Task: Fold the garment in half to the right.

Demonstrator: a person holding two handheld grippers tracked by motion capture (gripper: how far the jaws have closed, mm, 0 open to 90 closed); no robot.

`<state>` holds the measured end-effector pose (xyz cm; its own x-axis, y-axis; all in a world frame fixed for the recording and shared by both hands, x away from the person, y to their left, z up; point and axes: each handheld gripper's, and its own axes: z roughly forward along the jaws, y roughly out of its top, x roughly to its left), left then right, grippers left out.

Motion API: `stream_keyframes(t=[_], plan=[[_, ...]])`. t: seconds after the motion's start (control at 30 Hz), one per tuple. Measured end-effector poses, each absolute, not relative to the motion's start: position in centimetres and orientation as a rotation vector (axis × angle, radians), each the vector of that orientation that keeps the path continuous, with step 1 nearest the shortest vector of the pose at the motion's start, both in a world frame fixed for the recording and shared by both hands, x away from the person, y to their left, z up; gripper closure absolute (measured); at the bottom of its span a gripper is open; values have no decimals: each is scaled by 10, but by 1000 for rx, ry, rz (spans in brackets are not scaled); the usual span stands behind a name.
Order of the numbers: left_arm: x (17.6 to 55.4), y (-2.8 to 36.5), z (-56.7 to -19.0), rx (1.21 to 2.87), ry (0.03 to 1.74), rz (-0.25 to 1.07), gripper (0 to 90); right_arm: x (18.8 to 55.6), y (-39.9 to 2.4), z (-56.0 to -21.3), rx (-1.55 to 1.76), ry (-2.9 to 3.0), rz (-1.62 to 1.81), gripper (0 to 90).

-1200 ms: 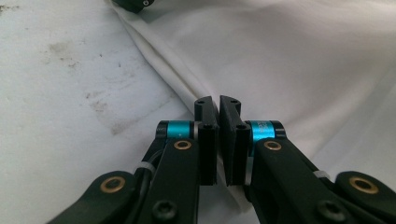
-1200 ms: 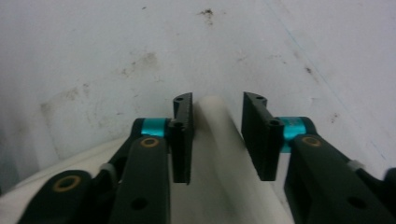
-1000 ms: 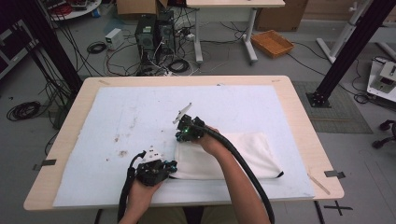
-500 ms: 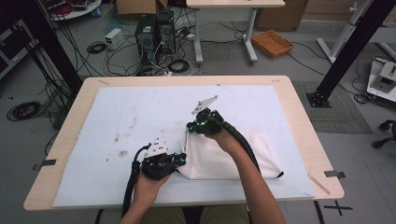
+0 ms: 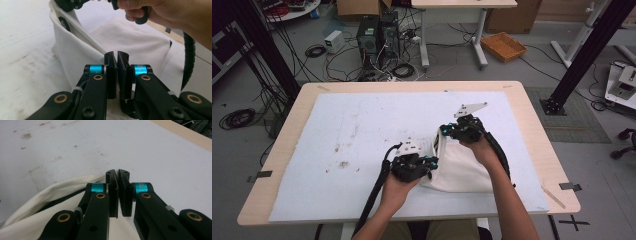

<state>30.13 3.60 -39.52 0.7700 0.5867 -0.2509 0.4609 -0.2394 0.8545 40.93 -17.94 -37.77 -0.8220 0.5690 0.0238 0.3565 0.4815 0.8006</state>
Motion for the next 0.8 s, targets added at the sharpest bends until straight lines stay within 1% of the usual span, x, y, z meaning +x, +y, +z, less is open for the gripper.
stream_keyframes(t=[0.23, 0.8], plan=[[314, -7, -391, 1893, 778, 69, 859, 409, -210, -380, 843, 2431, 1251, 874], [326, -102, -398, 1981, 714, -8, 858, 397, -289, -392, 976, 2334, 1214, 874]])
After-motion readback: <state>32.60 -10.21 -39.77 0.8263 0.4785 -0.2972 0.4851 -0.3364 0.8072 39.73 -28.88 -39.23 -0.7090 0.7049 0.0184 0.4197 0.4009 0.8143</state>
